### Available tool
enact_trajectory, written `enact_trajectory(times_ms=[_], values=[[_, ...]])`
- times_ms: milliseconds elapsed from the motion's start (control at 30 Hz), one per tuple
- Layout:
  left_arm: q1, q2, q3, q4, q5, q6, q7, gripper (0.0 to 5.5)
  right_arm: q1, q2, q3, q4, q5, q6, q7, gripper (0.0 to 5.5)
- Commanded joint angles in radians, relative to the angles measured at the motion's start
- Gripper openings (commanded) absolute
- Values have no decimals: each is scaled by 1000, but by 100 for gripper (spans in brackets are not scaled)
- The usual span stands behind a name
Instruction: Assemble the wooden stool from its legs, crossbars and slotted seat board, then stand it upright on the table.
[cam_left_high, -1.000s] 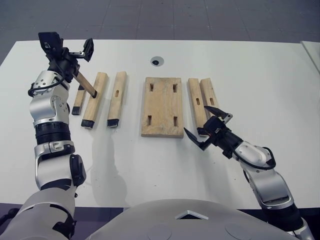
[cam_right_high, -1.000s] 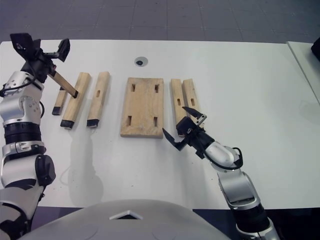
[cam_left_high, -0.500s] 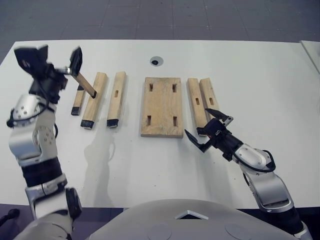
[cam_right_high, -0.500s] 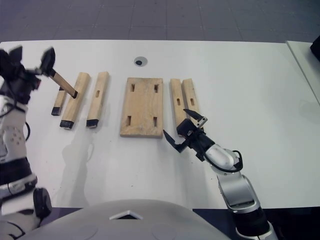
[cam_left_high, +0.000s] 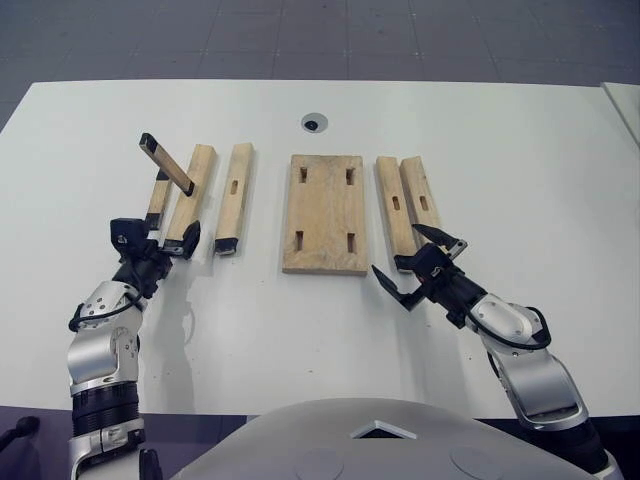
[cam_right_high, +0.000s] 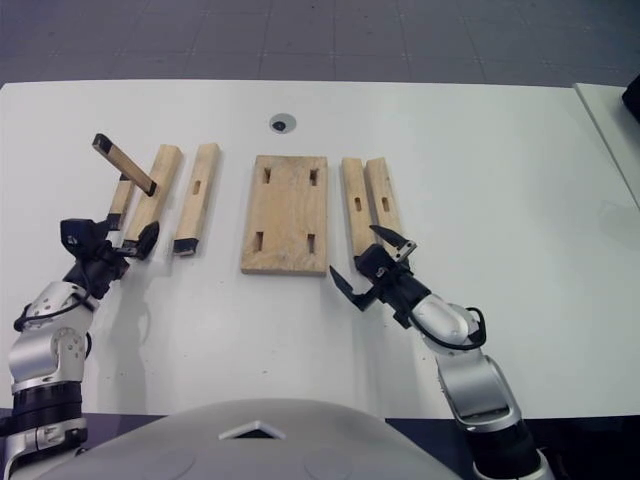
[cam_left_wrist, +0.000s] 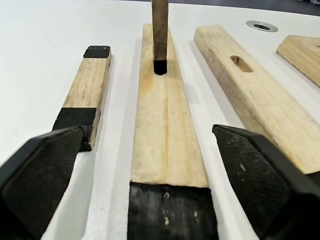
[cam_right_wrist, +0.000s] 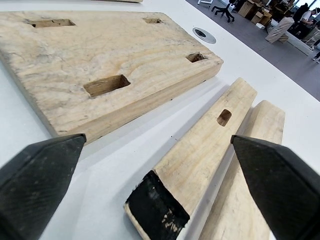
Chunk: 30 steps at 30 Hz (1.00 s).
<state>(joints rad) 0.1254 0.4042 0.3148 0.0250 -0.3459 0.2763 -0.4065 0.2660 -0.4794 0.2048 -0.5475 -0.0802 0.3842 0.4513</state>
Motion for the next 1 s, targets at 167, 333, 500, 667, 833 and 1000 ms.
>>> enact_trajectory(times_ms=[167,333,500,667,833,1000], values=[[-19,25,-69,37,65,27,-7,345,-13,-7,-8,7,-3,0,10,540],[-11,61,-115,30,132,74,10,270,-17,-4,-10,6,-3,3,9,540],[-28,86,-121,23,155,168,40,205,-16,-1,-9,4,-3,6,6,540],[-64,72,-93,2,120,216,71,205,-26,18,-33,-3,30,21,4,540],[-176,0,0,-85,-81,166,-5,205,-99,148,-179,-82,327,273,6,540],[-295,-31,42,-187,-381,299,-110,205,-224,220,-362,-74,779,545,48,540]])
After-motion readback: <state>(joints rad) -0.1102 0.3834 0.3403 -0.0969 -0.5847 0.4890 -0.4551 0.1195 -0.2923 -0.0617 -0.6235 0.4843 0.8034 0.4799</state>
